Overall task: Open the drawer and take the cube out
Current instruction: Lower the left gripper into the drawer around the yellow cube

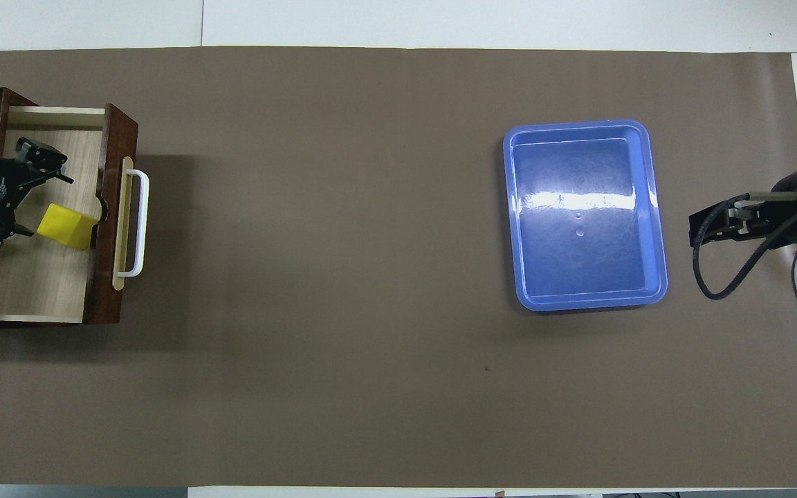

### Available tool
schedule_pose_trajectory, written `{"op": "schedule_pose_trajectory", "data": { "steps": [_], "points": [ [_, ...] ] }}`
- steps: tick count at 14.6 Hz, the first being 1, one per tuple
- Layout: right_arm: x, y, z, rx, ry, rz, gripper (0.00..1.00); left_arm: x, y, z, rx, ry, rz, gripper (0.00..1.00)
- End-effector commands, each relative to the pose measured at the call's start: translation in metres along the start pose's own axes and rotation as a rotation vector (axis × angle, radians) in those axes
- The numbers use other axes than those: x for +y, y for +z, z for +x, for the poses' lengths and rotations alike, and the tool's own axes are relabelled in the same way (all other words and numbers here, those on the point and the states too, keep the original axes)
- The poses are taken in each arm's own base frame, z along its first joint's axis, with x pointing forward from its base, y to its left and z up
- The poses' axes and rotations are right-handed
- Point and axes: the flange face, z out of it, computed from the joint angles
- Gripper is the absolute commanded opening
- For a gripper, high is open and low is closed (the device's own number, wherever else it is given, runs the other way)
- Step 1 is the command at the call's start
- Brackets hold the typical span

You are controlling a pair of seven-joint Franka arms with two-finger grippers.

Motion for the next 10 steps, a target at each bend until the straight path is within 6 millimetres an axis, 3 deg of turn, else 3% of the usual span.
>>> {"op": "schedule_pose_trajectory", "data": {
  "steps": [1,4,10],
  "points": [
    [0.003,0.001,-0.008,0.015,0.012,0.004,1.0,-0.017,-0.003,-0.001,0.003,-0.038,-0.022,1.0],
    [0.003,0.002,-0.008,0.012,0.011,0.004,1.0,-0.023,0.016,-0.014,-0.01,-0.039,-0.006,1.0],
    [0.003,0.003,-0.008,0.012,0.009,0.004,1.0,-0.023,0.029,-0.01,0.021,-0.191,-0.057,1.0]
  ]
}}
